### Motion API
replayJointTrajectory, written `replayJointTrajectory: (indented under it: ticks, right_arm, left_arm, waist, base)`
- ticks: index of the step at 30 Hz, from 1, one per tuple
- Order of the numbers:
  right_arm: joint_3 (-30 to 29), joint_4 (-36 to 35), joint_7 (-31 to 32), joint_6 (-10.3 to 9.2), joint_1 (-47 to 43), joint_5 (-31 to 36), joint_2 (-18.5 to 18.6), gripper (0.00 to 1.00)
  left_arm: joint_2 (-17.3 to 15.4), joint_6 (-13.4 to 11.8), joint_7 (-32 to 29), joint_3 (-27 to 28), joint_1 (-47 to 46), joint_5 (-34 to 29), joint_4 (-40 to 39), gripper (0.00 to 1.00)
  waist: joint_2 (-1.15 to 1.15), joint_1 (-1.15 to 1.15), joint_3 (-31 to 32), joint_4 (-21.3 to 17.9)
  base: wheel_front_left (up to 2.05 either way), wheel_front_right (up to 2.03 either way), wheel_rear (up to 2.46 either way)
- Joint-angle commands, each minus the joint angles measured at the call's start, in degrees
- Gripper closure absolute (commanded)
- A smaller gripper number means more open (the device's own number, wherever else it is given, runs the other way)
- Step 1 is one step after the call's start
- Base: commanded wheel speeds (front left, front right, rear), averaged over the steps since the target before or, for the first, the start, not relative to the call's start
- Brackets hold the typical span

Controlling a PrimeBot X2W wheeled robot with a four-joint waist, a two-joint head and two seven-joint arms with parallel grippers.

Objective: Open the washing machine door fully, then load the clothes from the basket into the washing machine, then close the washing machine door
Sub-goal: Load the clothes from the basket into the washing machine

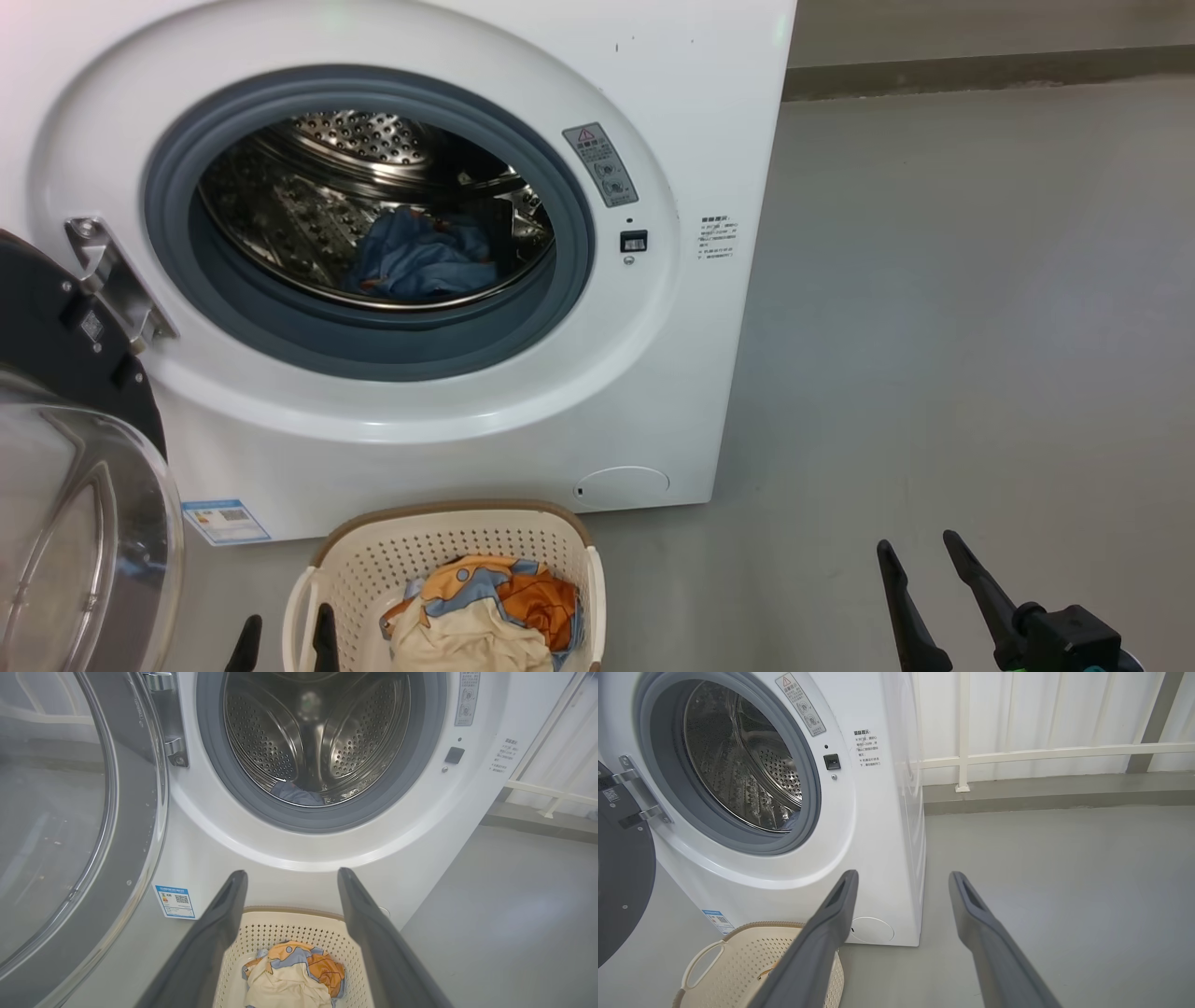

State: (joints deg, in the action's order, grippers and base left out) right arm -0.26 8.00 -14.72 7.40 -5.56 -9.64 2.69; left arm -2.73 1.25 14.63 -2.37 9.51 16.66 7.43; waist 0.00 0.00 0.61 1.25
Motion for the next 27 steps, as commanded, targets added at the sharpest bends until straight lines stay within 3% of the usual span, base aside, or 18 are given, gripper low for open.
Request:
replayJointTrajectory:
  ticks: [1,15,27]
  right_arm:
    - [1.62,-1.56,-0.28,0.09,2.44,0.63,0.36,0.00]
    - [2.79,-2.98,-0.28,0.09,6.01,1.72,0.23,0.00]
    - [6.47,-5.31,-0.28,0.09,12.69,-0.70,0.20,0.00]
  left_arm:
    - [-0.15,0.33,0.37,1.93,-1.80,0.13,-0.80,0.00]
    - [-1.67,3.05,-0.42,-0.43,-7.50,-1.52,2.94,0.00]
    - [-5.72,5.55,-8.65,-3.35,-18.69,1.89,16.74,0.00]
  waist:
    - [0.00,0.00,-0.37,-0.06]
    - [0.00,0.00,-7.81,-2.21]
    - [0.00,0.00,-19.13,-8.46]
  base:
    - [0.00,0.00,0.00]
    - [0.00,0.00,0.00]
    - [0.00,0.00,0.00]
